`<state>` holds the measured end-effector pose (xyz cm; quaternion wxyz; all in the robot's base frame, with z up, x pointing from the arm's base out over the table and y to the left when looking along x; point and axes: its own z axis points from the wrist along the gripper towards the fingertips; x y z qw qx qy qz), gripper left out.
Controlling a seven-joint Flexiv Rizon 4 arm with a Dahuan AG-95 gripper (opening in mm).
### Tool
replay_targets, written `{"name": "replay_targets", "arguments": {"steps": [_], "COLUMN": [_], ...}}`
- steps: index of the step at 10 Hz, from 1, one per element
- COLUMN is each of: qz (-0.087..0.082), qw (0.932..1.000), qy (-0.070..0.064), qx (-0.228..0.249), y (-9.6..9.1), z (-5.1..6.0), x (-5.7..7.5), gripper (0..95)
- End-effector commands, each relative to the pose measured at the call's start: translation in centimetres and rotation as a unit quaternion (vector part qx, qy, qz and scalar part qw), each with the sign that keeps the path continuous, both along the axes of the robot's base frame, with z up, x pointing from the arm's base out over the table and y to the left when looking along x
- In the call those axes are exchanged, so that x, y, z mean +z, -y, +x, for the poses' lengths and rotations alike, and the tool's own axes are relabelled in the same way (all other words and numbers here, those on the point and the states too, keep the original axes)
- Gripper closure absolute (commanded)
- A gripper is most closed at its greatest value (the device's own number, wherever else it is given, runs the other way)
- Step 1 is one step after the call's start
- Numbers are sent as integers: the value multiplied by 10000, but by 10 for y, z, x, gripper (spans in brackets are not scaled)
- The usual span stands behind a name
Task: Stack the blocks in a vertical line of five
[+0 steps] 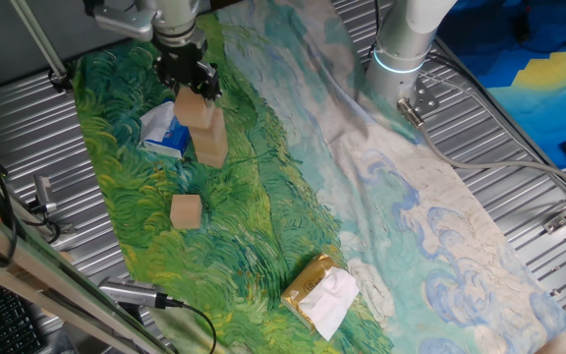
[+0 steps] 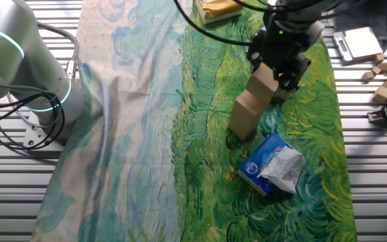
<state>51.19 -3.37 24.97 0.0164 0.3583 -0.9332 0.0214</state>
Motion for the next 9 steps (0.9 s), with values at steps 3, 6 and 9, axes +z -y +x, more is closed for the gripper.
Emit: {"name": "replay_targets", "arguments": {"steps": [3,6,9], "qz": [-10,-17,-4], "qw": [9985,9949,9949], "qy": [32,-10,-4], "qx": [-551,-1011,-1006], "y": [10,12,12], "z": [-12,-13,-13], "x": [-10,-12,-13], "gripper": [950,950,950]}}
